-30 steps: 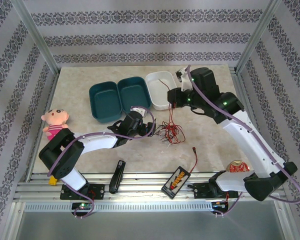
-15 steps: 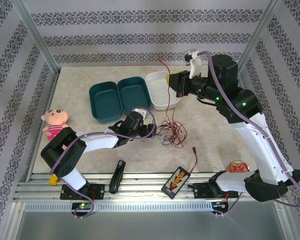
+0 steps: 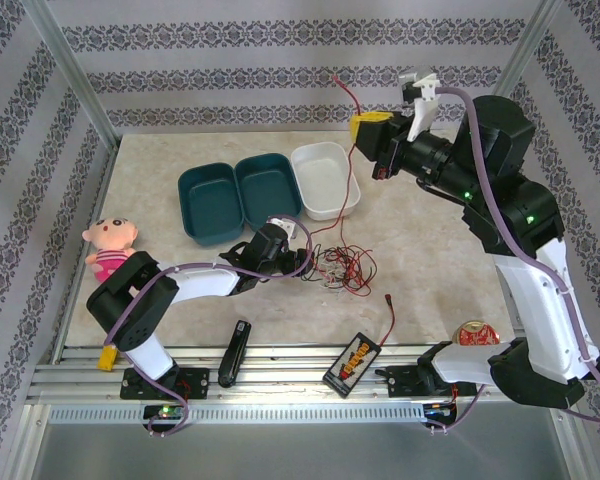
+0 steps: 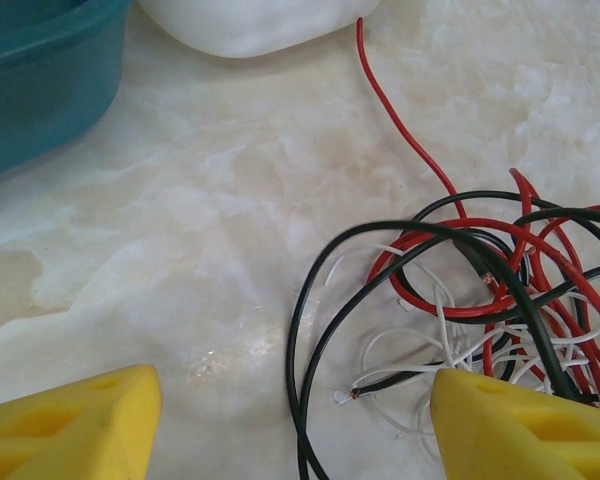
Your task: Untangle the cables
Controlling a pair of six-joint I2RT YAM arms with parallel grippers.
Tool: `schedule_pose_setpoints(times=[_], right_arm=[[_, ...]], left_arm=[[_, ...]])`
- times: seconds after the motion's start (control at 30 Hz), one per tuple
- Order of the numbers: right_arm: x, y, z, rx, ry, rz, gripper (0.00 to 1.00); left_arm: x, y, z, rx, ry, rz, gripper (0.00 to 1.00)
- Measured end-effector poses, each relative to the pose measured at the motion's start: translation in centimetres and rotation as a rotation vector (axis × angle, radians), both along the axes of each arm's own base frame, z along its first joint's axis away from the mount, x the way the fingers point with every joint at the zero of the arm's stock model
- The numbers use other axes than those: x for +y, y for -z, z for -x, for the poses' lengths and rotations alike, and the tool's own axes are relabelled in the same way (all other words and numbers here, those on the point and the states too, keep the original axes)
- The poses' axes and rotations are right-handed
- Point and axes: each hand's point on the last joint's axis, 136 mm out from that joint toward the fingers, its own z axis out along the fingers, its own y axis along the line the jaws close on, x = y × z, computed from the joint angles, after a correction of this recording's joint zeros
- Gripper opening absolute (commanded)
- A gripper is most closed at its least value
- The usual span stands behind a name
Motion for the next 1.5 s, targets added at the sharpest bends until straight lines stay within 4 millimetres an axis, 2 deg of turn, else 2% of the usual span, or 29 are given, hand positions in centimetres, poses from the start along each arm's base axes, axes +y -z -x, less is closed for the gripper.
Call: schedule_pose_setpoints(times=[0.13, 0.27, 0.37, 0.5, 0.57, 0.8, 1.03, 1.17, 1.5], right_arm=[[-0.6, -1.5, -0.2, -0.054, 0.036, 0.0, 0.0], [-1.2, -1.8, -1.6, -0.084, 0.108, 0.013, 0.0], [-1.6, -1.4, -3.4, -0.083, 0.168, 0.024, 0.0], [-2.3, -0.3, -6.7, -0.059, 0.24, 0.042, 0.0], [-2.8, 0.2, -8.5, -0.044, 0.271, 0.043, 0.0], [-4.5, 1.2, -13.4, -0.006, 0.35, 0.031, 0.0], [-3.8, 1.7, -16.9, -0.01, 0.372, 0.039, 0.0], [-3.6, 3.4, -19.5, 0.006, 0.402, 0.073, 0.0], [-3.7, 10.1, -26.7, 0.096, 0.482, 0.166, 0.0]], left_arm=[[-0.1, -0.1, -0.1, -0.005, 0.0, 0.004, 0.72], [0.3, -0.4, -0.1, -0.014, -0.014, 0.003, 0.78], [1.0, -1.3, 0.0, -0.041, -0.037, 0.005, 0.86], [1.9, -3.7, -0.4, -0.101, -0.08, 0.016, 0.93], [2.5, -4.8, -0.6, -0.127, -0.107, 0.017, 0.99], [6.3, -6.7, -0.4, -0.174, -0.247, -0.009, 0.99], [10.0, -8.5, 0.4, -0.227, -0.365, -0.031, 0.99], [11.3, -9.0, 0.9, -0.246, -0.401, -0.035, 0.99], [13.9, -9.1, 2.4, -0.261, -0.459, -0.046, 0.99]])
